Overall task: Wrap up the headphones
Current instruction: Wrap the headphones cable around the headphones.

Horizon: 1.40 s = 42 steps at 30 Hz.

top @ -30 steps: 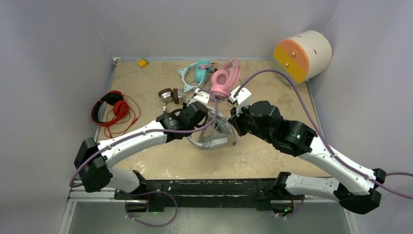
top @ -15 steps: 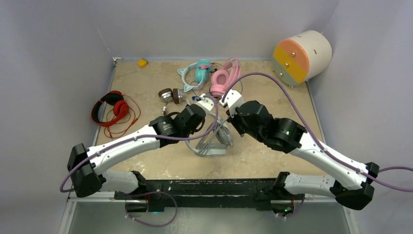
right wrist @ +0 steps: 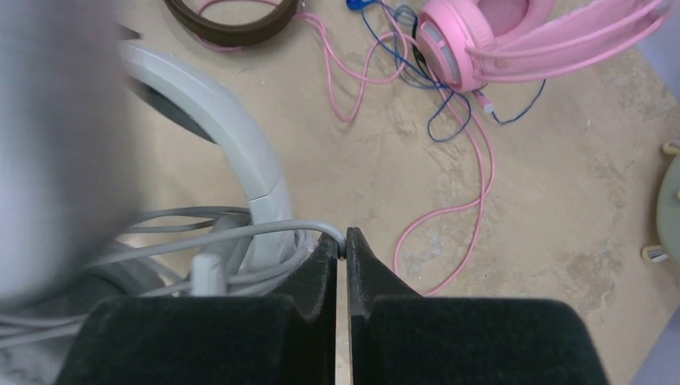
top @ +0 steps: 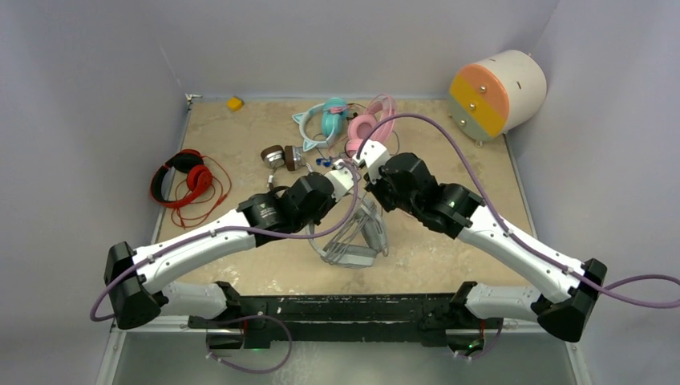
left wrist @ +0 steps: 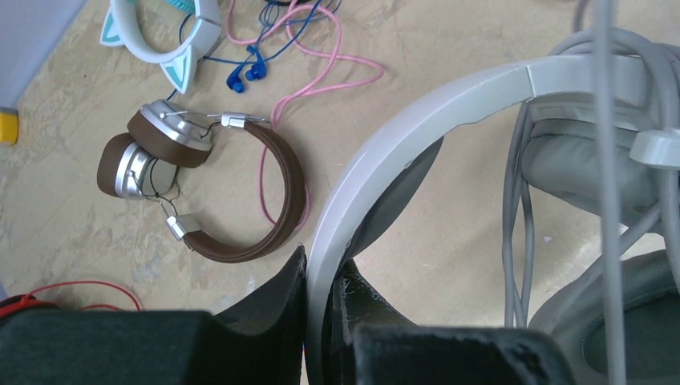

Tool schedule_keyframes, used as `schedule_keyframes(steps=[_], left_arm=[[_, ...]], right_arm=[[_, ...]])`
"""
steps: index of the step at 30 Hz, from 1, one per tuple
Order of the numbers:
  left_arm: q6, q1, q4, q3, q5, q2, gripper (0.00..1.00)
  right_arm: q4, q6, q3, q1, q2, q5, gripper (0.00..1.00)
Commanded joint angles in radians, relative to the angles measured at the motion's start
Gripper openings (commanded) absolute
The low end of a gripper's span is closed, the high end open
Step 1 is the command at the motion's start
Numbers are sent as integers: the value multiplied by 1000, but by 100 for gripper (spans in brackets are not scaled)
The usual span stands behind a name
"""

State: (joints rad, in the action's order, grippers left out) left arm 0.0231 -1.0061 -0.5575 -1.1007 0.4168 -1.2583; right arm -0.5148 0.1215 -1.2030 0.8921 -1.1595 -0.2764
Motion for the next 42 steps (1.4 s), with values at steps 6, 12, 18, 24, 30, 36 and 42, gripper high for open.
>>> schedule_keyframes(steps=[6,12,18,24,30,36,42], left_arm=[[-57,-15,49,48,-156,201,0],[-183,-15,48,33,-273,282,0],[-259,-15,-29,-26,-297,327,0],[-378,-15,-110,-87,-274,356,0],[-490,-15,-277,-221,-198,288,0],[-551,-15,-317,-278,-126,261,0],[-587,-15,-328,-315,-90,253,0]], right_arm=[[144,-91,137,-83,58,32,0],[315,-146,293,-85,163,132,19],[342,-159,319,-92,197,104,24],[388,-192,394,-97,267,145,35],[409,-278,488,-97,362,172,38],[469,-382,603,-97,475,238,45],[601,-445,700,-97,522,308,55]])
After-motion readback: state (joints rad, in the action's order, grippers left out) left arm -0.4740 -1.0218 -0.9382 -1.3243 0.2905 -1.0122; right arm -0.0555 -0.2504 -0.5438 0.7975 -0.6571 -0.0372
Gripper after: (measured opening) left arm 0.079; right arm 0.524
